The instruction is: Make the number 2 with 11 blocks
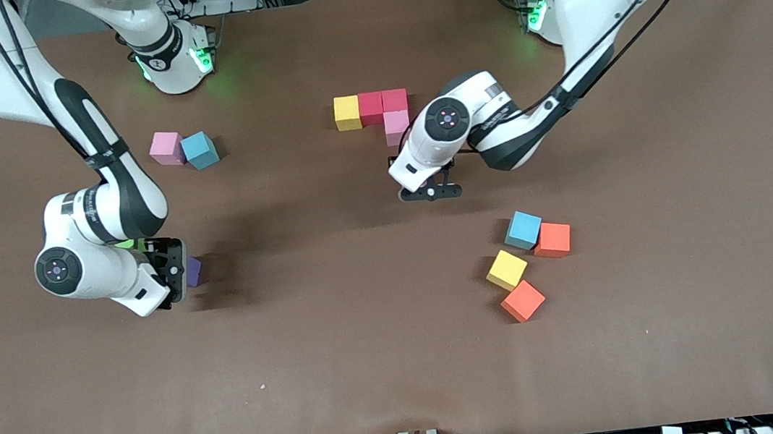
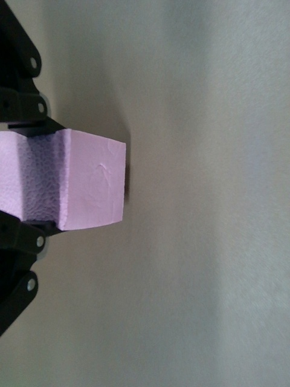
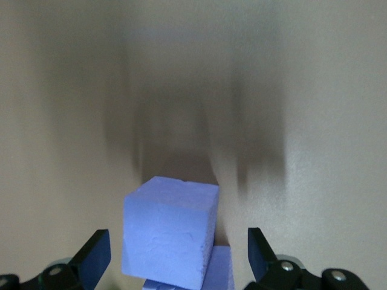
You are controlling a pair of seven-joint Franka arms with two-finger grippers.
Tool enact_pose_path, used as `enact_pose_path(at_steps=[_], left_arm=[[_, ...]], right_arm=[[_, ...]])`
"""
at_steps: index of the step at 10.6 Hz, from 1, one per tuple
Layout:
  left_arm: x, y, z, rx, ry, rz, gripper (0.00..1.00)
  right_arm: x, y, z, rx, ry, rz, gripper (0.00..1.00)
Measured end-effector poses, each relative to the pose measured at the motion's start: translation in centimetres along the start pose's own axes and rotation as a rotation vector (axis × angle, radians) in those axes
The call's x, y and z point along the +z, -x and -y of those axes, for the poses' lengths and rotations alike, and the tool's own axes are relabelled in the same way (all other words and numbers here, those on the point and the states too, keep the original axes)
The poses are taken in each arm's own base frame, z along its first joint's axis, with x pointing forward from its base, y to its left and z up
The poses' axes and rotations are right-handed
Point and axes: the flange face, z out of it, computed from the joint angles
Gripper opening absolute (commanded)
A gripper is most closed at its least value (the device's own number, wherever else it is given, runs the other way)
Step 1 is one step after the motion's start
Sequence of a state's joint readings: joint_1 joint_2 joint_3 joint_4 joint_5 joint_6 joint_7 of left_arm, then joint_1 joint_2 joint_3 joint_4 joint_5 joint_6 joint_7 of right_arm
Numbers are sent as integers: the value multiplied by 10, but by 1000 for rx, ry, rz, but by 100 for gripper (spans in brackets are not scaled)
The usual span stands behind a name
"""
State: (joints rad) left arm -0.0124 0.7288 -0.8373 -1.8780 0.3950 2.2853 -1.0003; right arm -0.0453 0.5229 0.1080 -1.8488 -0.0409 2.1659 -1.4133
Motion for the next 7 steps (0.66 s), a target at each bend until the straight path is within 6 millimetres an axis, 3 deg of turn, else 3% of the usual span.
enact_pose_path(at_steps=[3,7], left_arm=[[5,7,-9,2,-8,0,40],[10,14,-13,-7,-17,8,39]], right_arm=[[14,16,4,24,-18,-11,100],[32,10,11,19,35,-36,100]])
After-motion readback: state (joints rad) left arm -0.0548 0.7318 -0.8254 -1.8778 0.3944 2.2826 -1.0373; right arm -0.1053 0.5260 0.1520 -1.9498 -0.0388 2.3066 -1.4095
